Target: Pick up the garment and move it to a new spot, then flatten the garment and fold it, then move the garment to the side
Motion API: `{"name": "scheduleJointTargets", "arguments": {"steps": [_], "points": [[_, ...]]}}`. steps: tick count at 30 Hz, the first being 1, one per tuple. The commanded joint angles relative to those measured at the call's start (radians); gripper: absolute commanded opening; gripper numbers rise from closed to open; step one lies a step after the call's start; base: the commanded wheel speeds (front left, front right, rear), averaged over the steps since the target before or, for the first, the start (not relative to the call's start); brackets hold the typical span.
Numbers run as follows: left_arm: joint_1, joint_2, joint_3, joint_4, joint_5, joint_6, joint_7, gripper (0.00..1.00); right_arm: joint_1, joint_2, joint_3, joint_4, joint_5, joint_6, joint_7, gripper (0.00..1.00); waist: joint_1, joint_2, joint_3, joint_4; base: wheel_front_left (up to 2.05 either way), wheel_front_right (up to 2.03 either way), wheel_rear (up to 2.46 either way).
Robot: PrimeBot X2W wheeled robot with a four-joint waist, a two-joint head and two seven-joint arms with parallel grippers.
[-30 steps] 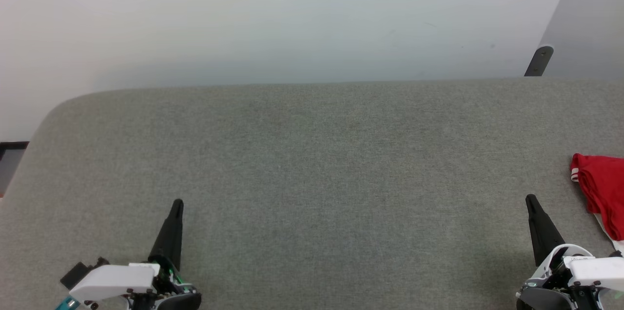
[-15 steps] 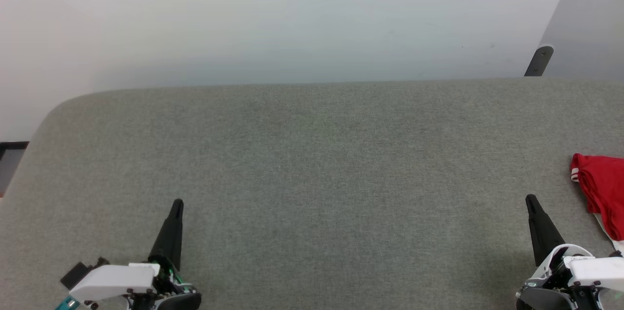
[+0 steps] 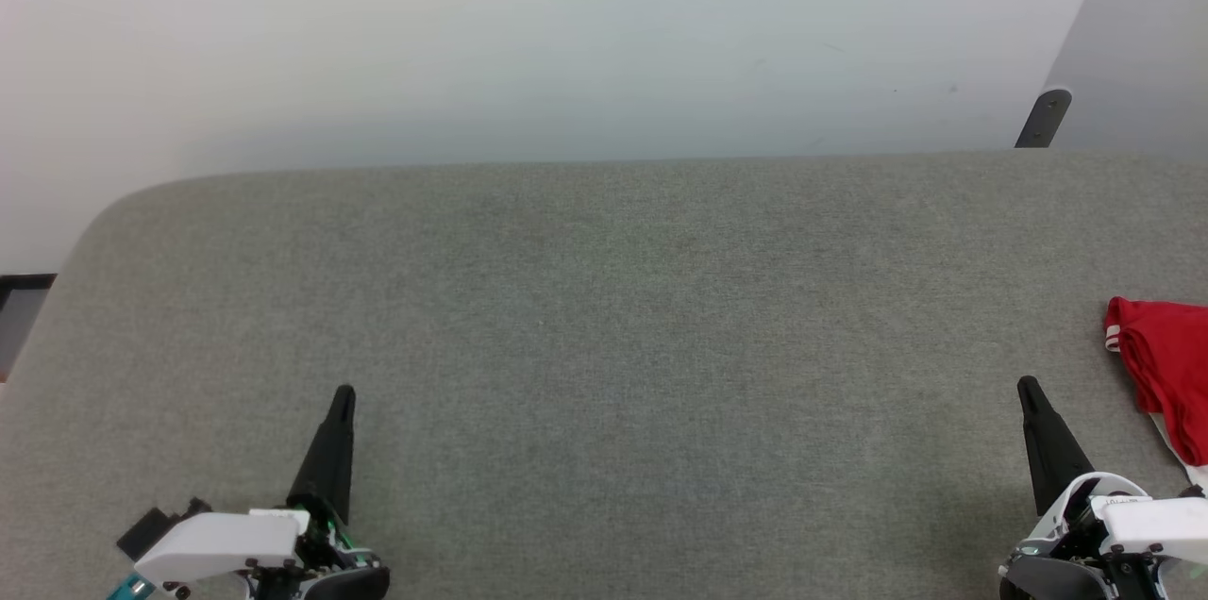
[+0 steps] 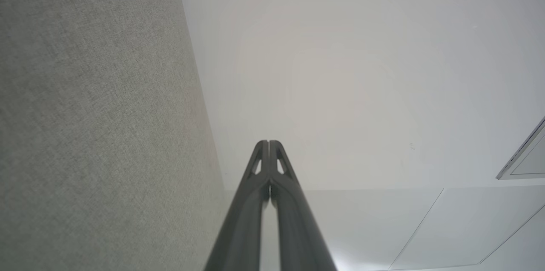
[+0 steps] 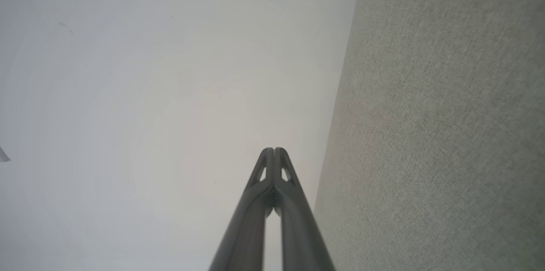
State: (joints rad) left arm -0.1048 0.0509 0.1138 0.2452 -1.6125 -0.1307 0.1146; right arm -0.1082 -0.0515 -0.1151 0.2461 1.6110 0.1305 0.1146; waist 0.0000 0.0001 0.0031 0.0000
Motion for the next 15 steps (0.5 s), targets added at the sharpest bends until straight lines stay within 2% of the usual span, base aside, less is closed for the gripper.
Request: {"name": "scheduleJointTargets", "arguments": {"steps": [1, 15], "points": [[-0.01, -0.002, 0.003, 0.001, 0.0, 0.0, 0.003, 0.0, -0.003, 0.003, 0.002, 0.0, 0.004, 0.0, 0.0, 0.0, 0.0, -0.0001, 0.0, 0.0, 0.0, 0.0, 0.0], [-0.01, -0.002, 0.003, 0.001, 0.0, 0.0, 0.003, 0.0, -0.003, 0.003, 0.002, 0.0, 0.004, 0.0, 0.0, 0.0, 0.0, -0.0001, 0.0, 0.0, 0.0, 0.0, 0.0]]}}
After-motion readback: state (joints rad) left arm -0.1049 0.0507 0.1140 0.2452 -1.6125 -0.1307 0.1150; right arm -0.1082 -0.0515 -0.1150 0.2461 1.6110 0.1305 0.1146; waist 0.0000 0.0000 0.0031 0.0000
